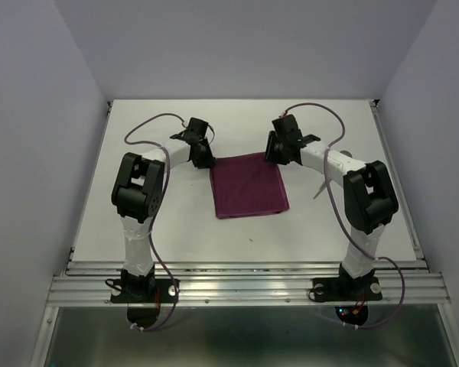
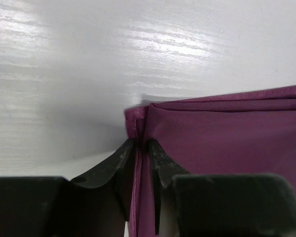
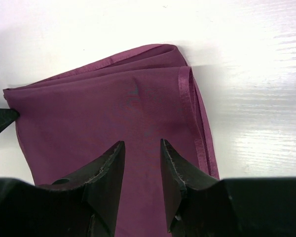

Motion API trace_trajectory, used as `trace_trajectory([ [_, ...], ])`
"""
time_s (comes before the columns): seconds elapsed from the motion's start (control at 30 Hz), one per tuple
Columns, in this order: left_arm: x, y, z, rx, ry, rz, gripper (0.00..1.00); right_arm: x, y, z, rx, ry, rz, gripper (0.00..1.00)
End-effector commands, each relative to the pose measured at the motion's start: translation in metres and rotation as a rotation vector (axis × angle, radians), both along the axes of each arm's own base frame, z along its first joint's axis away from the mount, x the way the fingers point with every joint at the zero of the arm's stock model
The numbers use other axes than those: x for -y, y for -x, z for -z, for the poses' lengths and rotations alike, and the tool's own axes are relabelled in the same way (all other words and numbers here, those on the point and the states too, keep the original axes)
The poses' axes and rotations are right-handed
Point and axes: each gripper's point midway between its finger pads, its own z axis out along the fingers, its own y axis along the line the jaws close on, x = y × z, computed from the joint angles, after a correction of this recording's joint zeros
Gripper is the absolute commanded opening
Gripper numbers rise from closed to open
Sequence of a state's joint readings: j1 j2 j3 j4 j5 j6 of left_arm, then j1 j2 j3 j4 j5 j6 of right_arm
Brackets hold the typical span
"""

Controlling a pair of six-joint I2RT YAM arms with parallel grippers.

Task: Fold the napkin into a case and place the utensils inside
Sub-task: Smooth out the lower triangle-folded napkin at the center of the board.

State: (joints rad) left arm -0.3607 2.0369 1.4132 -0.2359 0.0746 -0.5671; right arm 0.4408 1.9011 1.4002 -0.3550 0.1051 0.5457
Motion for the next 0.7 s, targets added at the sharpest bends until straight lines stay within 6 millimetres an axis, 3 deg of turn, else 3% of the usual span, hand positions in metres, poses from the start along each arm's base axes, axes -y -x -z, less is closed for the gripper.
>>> trace_trajectory([
  [0.0,0.008,0.001,0.006,-0.021,-0.026,0.042,0.25,0.001,-0.007,-0.034,0.087,-0.035,-0.001,0.40],
  [0.2,0.016,-0.003,0.007,-0.027,-0.021,0.075,0.00,-0.005,-0.006,-0.030,0.078,-0.060,-0.018,0.40],
  [0.33,0.028,-0.007,0.001,-0.004,0.013,0.130,0.00,0.008,-0.005,-0.031,0.089,-0.027,0.009,0.40],
  [0.5,0.044,-0.013,-0.028,0.083,0.083,0.224,0.01,0.030,-0.005,-0.038,0.102,-0.022,0.046,0.40],
  [0.53,0.042,-0.012,-0.029,0.080,0.071,0.224,0.12,0.030,-0.005,-0.038,0.102,-0.020,0.046,0.40],
  [0.6,0.035,-0.017,-0.032,0.090,0.030,0.213,0.23,0.036,-0.006,-0.041,0.111,-0.013,0.055,0.40],
  [0.63,0.032,-0.015,-0.033,0.084,0.014,0.214,0.35,0.036,-0.006,-0.043,0.115,-0.014,0.052,0.40],
  [0.67,0.031,-0.014,-0.035,0.086,0.009,0.216,0.38,0.036,-0.006,-0.042,0.114,-0.013,0.051,0.40],
])
